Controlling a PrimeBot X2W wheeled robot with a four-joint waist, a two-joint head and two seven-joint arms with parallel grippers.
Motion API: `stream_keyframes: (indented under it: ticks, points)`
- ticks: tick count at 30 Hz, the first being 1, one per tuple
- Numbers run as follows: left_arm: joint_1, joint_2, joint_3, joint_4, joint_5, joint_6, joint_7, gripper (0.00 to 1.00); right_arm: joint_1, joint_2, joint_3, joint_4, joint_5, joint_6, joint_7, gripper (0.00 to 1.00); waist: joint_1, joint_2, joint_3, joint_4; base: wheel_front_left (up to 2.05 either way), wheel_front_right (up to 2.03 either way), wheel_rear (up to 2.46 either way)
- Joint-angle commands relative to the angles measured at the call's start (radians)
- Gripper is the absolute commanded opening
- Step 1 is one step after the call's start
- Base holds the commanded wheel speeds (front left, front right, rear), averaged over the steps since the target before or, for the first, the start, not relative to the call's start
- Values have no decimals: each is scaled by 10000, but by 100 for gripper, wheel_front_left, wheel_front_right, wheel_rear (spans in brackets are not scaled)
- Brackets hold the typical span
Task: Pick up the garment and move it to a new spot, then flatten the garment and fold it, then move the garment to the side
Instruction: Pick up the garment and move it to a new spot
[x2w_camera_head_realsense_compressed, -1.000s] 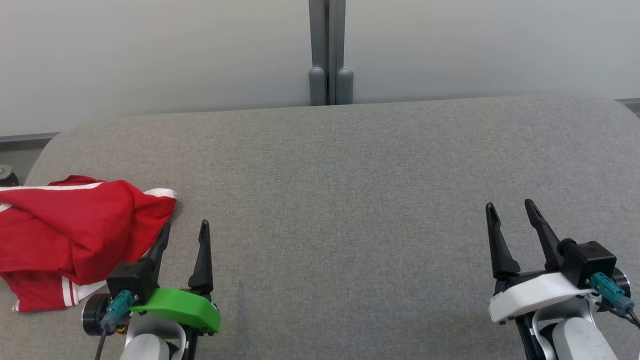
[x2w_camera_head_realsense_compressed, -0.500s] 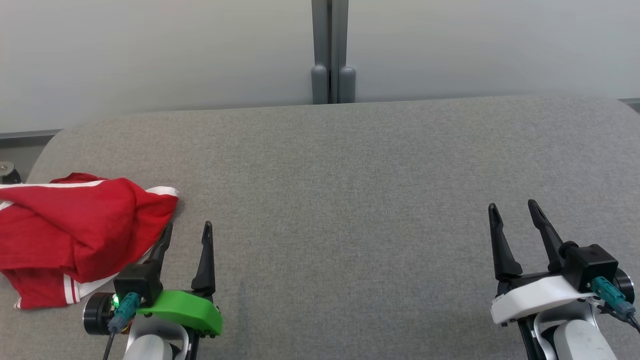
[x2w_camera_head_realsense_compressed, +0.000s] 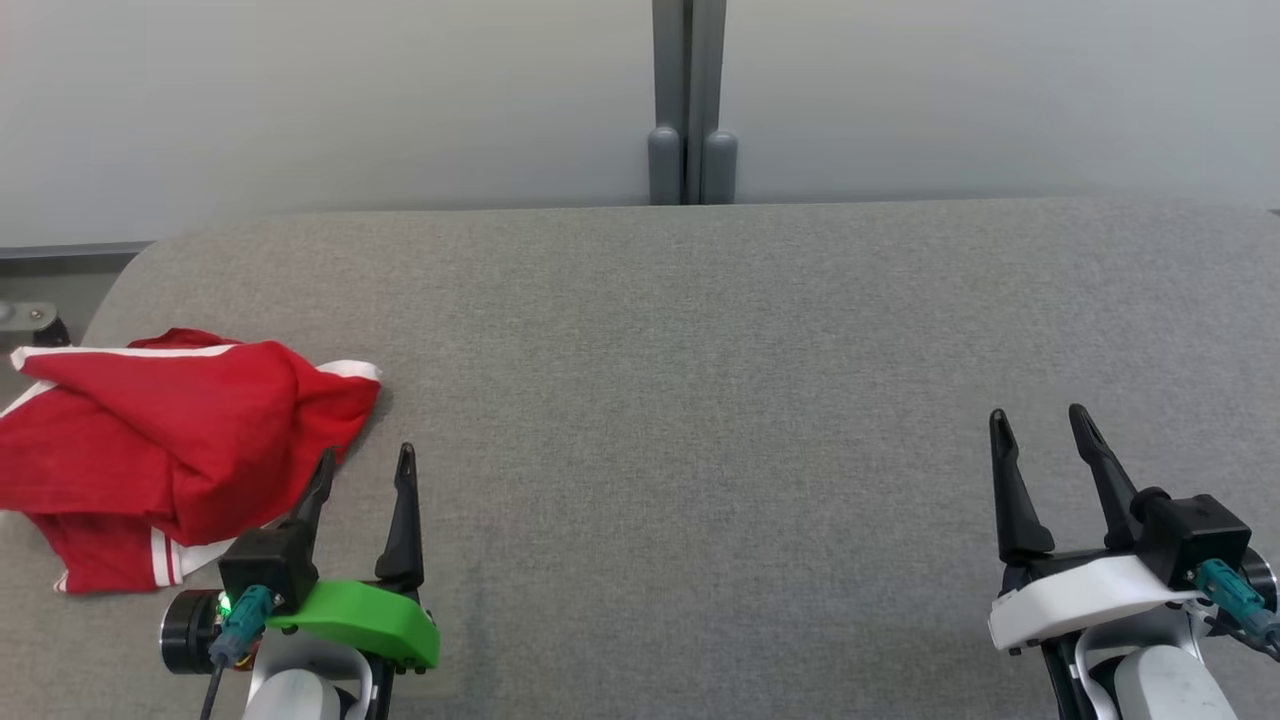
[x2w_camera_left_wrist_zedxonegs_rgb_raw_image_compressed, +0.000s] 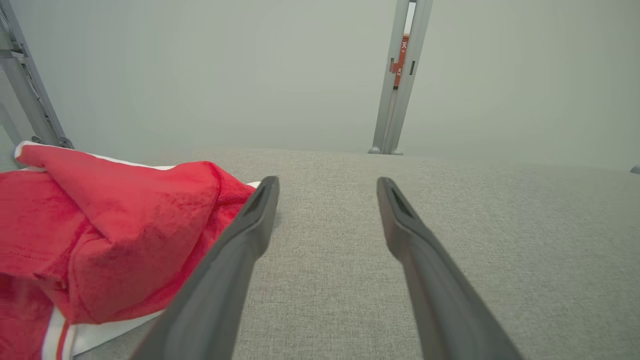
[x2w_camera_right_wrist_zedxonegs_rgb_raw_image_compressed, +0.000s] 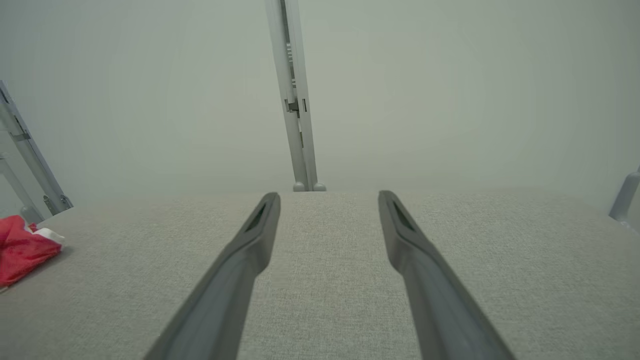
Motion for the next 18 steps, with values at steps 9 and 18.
stream_keyframes:
  ticks: [9,18]
  points:
    - [-408,62,249,-27,36,151,-7,100,8,3,333,-298,-64,0,190,100,0,-1,202,1625,0,0,0]
    - [-364,104,766,-129,-54,313,-7,100,-217,-83,963,-541,16,-1,410,100,0,-1,404,3206,0,0,0]
